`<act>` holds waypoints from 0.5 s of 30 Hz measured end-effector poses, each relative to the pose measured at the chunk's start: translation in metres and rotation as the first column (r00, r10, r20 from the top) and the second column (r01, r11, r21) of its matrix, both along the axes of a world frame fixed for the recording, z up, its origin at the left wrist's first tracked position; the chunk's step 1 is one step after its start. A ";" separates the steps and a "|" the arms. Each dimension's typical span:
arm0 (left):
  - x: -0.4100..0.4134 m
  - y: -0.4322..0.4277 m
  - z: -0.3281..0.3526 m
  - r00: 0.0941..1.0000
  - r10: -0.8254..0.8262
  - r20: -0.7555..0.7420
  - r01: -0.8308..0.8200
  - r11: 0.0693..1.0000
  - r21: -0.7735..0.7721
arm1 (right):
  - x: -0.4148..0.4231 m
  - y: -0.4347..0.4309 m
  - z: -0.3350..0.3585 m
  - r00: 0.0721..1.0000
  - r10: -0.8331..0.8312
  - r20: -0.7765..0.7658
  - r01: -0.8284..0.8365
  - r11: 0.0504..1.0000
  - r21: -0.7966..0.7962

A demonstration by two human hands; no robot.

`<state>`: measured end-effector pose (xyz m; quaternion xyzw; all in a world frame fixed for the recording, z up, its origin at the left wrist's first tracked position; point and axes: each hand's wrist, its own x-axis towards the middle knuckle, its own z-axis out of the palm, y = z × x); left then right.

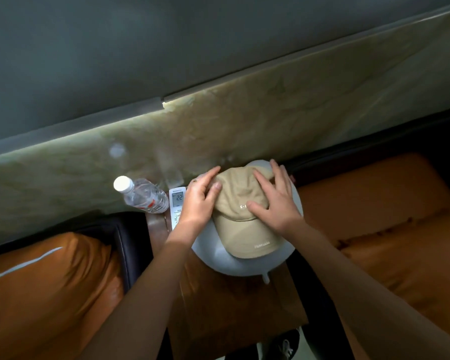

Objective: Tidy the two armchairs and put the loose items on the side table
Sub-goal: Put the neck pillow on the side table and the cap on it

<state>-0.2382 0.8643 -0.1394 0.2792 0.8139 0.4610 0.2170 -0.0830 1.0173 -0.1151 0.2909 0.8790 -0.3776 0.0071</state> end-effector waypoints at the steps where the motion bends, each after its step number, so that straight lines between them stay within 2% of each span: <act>1: 0.005 -0.003 0.001 0.998 -0.003 -0.056 0.002 1.000 -0.024 | 0.003 -0.004 -0.001 0.999 -0.025 -0.025 0.025 1.000 -0.007; 4: 0.036 -0.016 0.009 0.980 0.002 -0.197 -0.012 0.999 -0.049 | 0.020 -0.026 -0.005 0.983 -0.113 -0.145 0.115 0.993 0.006; 6: 0.063 -0.026 0.012 0.965 -0.009 -0.262 0.002 1.000 -0.029 | 0.033 -0.045 -0.009 0.971 -0.167 -0.169 0.188 0.976 0.114; 8: 0.087 -0.034 0.006 0.967 -0.024 -0.255 0.014 0.999 -0.041 | 0.044 -0.061 -0.014 0.971 -0.210 -0.115 0.231 0.949 0.213; 12: 0.106 -0.043 -0.005 0.980 -0.119 -0.157 0.082 0.971 -0.226 | 0.059 -0.076 -0.020 0.974 -0.214 0.072 0.209 0.975 0.077; 15: 0.102 -0.045 -0.002 0.979 -0.148 -0.142 0.111 0.965 -0.237 | 0.070 -0.071 -0.014 0.975 -0.175 0.134 0.170 0.984 0.043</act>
